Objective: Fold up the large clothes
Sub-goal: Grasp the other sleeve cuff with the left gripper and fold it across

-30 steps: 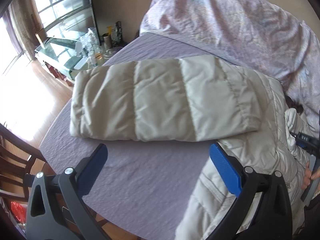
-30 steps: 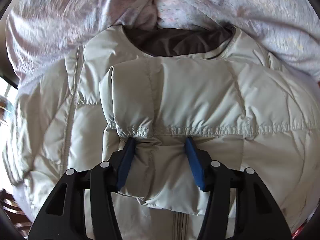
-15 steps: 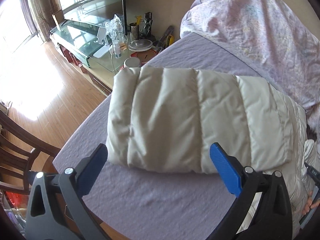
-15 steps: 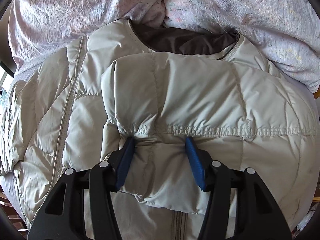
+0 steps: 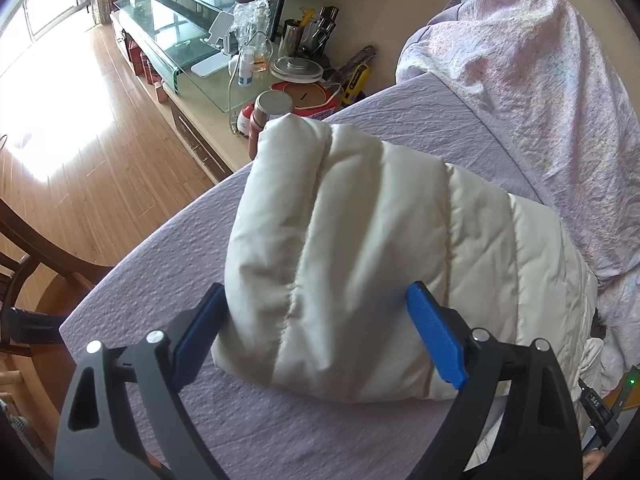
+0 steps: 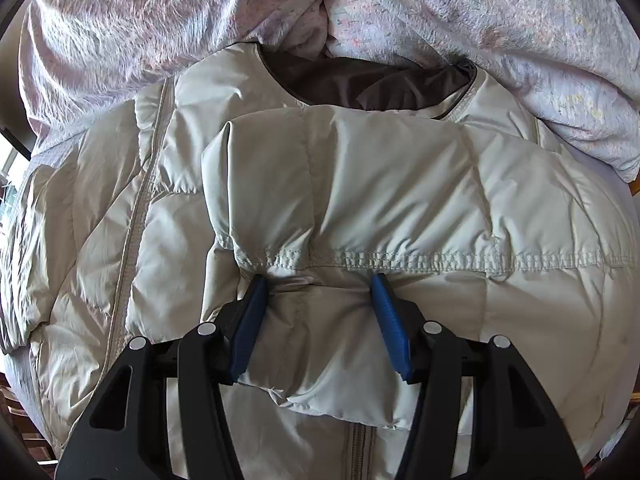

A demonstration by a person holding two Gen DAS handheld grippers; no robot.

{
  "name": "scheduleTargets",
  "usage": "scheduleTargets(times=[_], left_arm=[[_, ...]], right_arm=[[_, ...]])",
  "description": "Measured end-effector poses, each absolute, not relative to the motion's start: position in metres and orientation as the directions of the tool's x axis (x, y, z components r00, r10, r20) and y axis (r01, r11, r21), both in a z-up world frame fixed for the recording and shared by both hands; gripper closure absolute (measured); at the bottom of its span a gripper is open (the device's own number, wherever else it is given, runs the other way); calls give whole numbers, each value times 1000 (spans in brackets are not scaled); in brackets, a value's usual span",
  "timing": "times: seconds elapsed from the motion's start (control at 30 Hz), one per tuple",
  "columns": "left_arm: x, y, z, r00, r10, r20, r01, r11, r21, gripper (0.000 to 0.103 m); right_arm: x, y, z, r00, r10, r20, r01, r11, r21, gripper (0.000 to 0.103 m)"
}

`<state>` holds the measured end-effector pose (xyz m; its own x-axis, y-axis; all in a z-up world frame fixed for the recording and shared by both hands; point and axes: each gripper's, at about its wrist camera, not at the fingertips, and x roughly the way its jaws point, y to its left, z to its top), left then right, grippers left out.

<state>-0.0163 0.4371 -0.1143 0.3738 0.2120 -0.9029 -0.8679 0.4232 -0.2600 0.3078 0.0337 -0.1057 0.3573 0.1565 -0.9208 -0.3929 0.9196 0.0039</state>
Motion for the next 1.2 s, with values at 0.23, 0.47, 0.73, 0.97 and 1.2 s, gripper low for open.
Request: scheduleTargets(times=[0.23,0.47,0.73,0.97,1.2], left_arm=[[-18,444,-114,372,231,-899,-882,390,-265,18],[-12,440,-113,344,262,-901,-888,404,-222,33],[-19,436,-108,406,255,-878,-879,371,-299,85],[-11,427,-84,429,270,-862,-868,387,-311,90],[11,398,-32,521,292,-802,-809,467,-355,90]], right_arm=[[306,34,-105,364,161,-917,-394,919,5,47],[306,34,-105,368,162,-916,-392,920,5,47],[304,33,-105,376,169,-911,-392,920,9,46],[304,33,-104,367,172,-914,-398,917,13,46],[306,33,-103,359,172,-917,-395,919,18,46]])
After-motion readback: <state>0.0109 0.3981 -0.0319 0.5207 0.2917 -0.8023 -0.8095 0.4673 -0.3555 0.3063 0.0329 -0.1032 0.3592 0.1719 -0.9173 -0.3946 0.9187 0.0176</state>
